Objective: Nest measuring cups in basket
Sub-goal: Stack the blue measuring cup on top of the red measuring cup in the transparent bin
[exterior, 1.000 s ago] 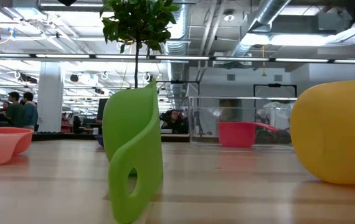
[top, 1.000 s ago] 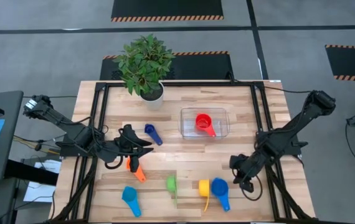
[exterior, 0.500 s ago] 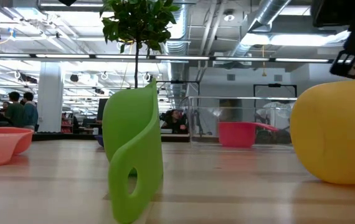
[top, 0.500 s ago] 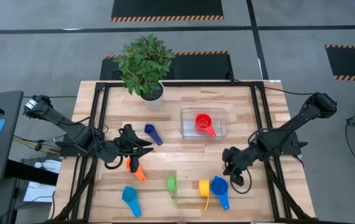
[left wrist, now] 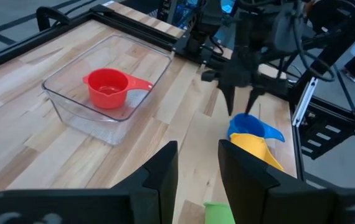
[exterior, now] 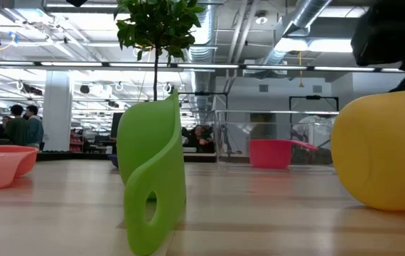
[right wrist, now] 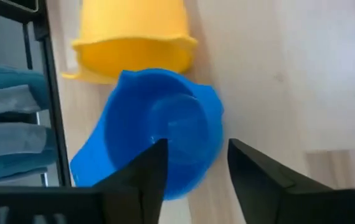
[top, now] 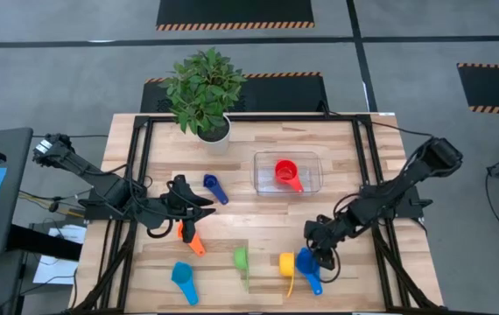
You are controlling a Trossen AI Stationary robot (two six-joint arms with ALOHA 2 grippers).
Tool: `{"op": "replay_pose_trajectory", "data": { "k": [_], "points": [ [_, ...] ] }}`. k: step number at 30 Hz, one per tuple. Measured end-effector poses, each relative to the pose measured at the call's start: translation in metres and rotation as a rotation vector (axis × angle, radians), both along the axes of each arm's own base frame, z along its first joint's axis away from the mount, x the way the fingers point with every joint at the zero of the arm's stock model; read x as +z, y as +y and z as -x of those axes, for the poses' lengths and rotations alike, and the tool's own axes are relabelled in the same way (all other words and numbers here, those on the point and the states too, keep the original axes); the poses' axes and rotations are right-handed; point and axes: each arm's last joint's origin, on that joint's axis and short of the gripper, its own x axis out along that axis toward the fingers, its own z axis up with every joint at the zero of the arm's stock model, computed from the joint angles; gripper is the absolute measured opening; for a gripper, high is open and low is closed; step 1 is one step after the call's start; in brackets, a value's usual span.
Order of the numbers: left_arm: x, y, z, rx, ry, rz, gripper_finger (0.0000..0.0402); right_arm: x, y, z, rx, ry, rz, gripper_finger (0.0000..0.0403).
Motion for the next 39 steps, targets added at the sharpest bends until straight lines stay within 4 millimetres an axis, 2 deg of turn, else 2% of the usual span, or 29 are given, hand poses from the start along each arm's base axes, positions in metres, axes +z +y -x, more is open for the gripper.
{"op": "replay_pose_trajectory", "data": {
  "k": [4, 8, 11, 15, 17, 20, 23, 25, 28, 32, 36, 39],
  "points": [
    [0.000, 0.000, 0.000, 0.000, 0.000, 0.000, 0.0103, -0.015, 0.003, -0.005, 0.000, 0.037, 0.022, 0.0216],
    [0.000, 0.000, 0.000, 0.000, 0.001, 0.000, 0.0103, -0.030, 0.003, -0.009, -0.025, 0.105, 0.016, 0.0209],
    [0.000, 0.000, 0.000, 0.001, 0.004, 0.000, 0.0103, -0.033, 0.001, -0.012, -0.053, 0.131, -0.006, 0.0169],
    [-0.002, 0.000, 0.001, 0.001, 0.017, -0.008, 0.0103, -0.024, -0.006, -0.013, -0.090, 0.116, -0.032, 0.0065],
    [-0.002, 0.001, 0.001, 0.000, 0.018, -0.011, 0.0103, -0.014, -0.010, -0.012, -0.096, 0.087, -0.047, 0.0021],
    [-0.002, 0.001, 0.001, -0.005, 0.020, -0.021, 0.0103, 0.009, -0.016, -0.005, -0.119, 0.056, -0.081, 0.0016],
    [-0.002, 0.001, 0.001, -0.005, 0.023, -0.024, 0.0103, 0.046, -0.022, 0.005, -0.131, 0.011, -0.091, 0.0009],
    [-0.003, 0.001, 0.001, -0.005, 0.031, -0.029, 0.0103, 0.074, -0.031, 0.010, -0.168, -0.085, -0.043, 0.0010],
    [-0.003, 0.001, 0.002, -0.006, 0.039, -0.037, 0.0103, 0.107, -0.051, 0.011, -0.233, -0.269, 0.129, 0.0008],
    [-0.004, 0.001, 0.002, -0.013, 0.047, -0.056, 0.0103, 0.144, -0.079, 0.002, -0.211, -0.467, 0.474, 0.0008],
    [-0.004, 0.001, 0.002, -0.014, 0.047, -0.064, 0.0103, 0.170, -0.114, -0.014, -0.198, -0.475, 0.755, 0.0008],
    [-0.003, 0.001, 0.002, -0.010, 0.044, -0.065, 0.0103, 0.175, -0.141, -0.028, -0.205, -0.412, 0.894, 0.0008]
  ]
}}
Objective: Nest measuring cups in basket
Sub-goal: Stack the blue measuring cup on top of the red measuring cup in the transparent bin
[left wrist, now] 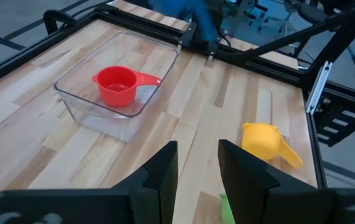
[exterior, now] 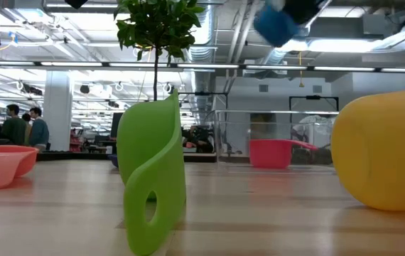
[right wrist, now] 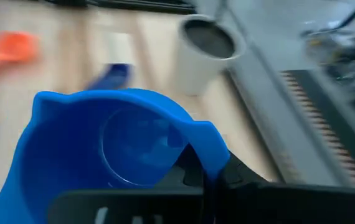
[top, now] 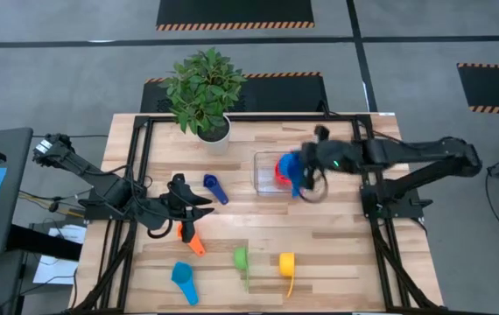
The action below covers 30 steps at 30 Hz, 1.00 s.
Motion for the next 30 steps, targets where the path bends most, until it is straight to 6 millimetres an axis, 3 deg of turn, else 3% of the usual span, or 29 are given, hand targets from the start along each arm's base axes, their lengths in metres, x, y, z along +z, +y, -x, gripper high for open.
{"op": "replay_pose_trajectory", "data": {
  "k": [4, 9, 17, 23, 30],
  "points": [
    [0.000, 0.000, 0.000, 0.001, -0.005, 0.001, 0.0103, -0.016, -0.031, -0.020, -0.051, 0.155, 0.080, 0.0008],
    [0.000, 0.000, 0.000, 0.002, -0.001, -0.002, 0.0103, -0.042, -0.047, -0.038, -0.021, 0.340, 0.140, 0.0008],
    [0.000, 0.000, 0.000, 0.001, 0.000, -0.005, 0.0103, -0.070, -0.051, -0.054, 0.027, 0.482, 0.152, 0.0008],
    [0.000, 0.000, 0.000, -0.001, 0.001, -0.008, 0.0103, -0.089, -0.051, -0.054, 0.047, 0.633, 0.123, 0.0008],
    [0.000, 0.000, 0.000, -0.002, 0.001, -0.008, 0.0103, -0.090, -0.060, -0.051, 0.046, 0.616, 0.027, 0.0014]
  ]
}}
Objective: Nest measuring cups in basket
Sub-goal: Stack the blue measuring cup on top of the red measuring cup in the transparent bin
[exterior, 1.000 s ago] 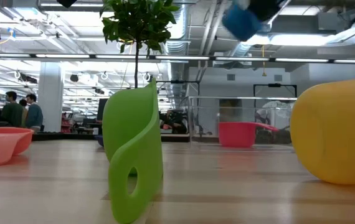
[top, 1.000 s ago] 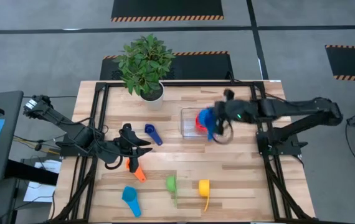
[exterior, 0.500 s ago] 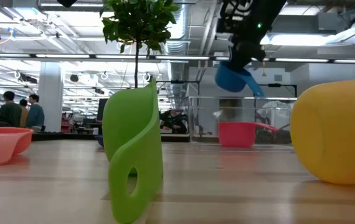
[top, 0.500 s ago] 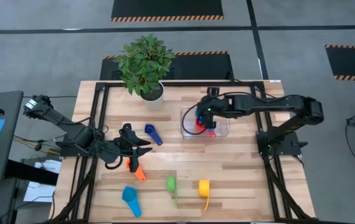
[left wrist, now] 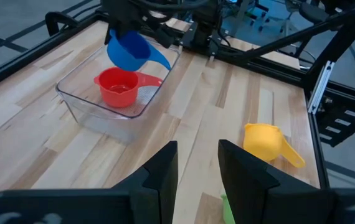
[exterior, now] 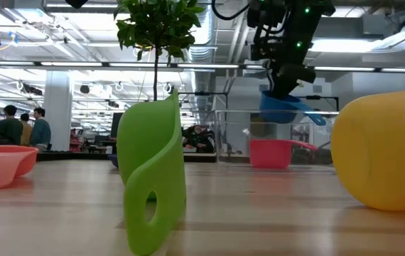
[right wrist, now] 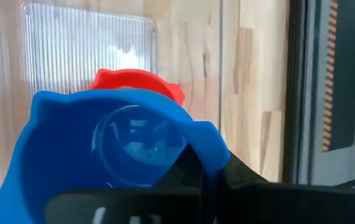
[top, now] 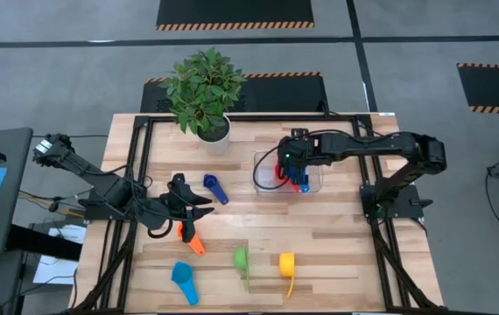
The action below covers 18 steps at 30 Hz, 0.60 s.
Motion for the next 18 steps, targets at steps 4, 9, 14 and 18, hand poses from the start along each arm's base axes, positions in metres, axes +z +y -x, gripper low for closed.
{"op": "replay_pose_trajectory", "data": {
  "k": [4, 9, 14, 18],
  "points": [
    [0.0000, -0.0001, 0.0000, -0.003, 0.001, 0.004, 0.0103, -0.0026, -0.0074, 0.0026, -0.018, -0.005, -0.044, 0.0037],
    [-0.0001, -0.0003, 0.0000, -0.007, 0.002, 0.011, 0.0103, -0.0083, -0.0098, 0.0054, -0.023, 0.005, -0.073, 0.0051],
    [-0.0001, -0.0003, 0.0000, -0.006, 0.002, 0.010, 0.0103, -0.0060, -0.0099, -0.0003, 0.002, -0.063, -0.094, 0.0054],
    [-0.0001, -0.0003, 0.0000, -0.005, 0.001, 0.011, 0.0103, -0.0061, -0.0101, -0.0012, 0.006, -0.071, -0.099, 0.0055]
  ]
}}
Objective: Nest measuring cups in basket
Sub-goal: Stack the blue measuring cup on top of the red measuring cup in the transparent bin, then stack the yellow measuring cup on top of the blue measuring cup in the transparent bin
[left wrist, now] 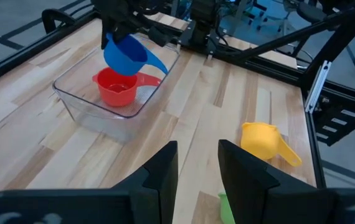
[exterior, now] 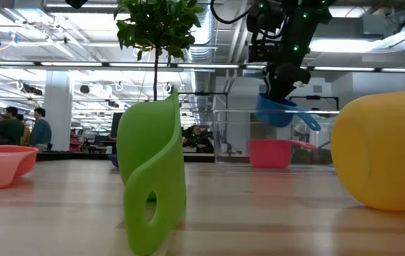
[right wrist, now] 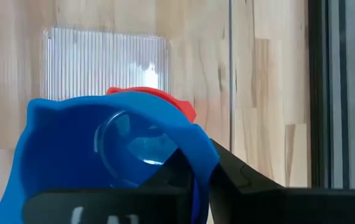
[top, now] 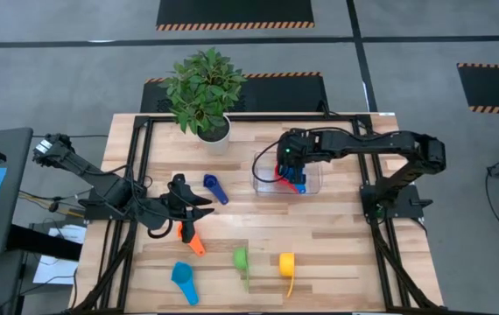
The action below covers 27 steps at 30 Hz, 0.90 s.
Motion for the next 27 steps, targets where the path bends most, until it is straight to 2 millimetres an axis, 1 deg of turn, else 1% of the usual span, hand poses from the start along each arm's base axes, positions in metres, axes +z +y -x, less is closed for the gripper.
{"op": "replay_pose_trajectory", "data": {
  "k": [4, 6, 11, 15, 19, 22, 24, 26, 27],
  "points": [
    [0.000, 0.000, 0.000, 0.000, 0.000, 0.000, 0.0103, -0.007, 0.000, -0.002, 0.006, 0.034, -0.014, 0.0055],
    [0.000, 0.000, 0.000, -0.001, 0.001, 0.001, 0.0103, -0.011, -0.001, -0.008, 0.010, 0.024, -0.016, 0.0055],
    [-0.001, 0.000, 0.000, -0.002, 0.003, 0.004, 0.0103, -0.028, 0.000, -0.014, 0.032, 0.081, -0.042, 0.0057],
    [-0.001, 0.000, 0.000, -0.014, 0.009, 0.011, 0.0103, -0.032, 0.000, -0.015, 0.037, 0.106, -0.045, 0.0065],
    [-0.002, 0.000, 0.001, -0.014, 0.021, 0.008, 0.0103, -0.026, 0.001, -0.017, 0.039, 0.080, -0.037, 0.0078],
    [-0.002, 0.000, 0.001, -0.013, 0.018, 0.009, 0.0103, -0.012, 0.000, -0.020, 0.029, 0.031, -0.028, 0.0087],
    [-0.002, 0.000, 0.001, -0.012, 0.018, 0.011, 0.0103, -0.006, -0.001, -0.020, 0.021, 0.042, -0.033, 0.0094],
    [-0.002, 0.000, 0.001, -0.010, 0.017, 0.015, 0.0103, 0.005, 0.000, -0.019, -0.012, 0.079, -0.061, 0.0100],
    [-0.002, 0.000, 0.001, -0.010, 0.017, 0.015, 0.0103, 0.016, 0.003, -0.020, -0.026, 0.073, -0.083, 0.0101]
  ]
}}
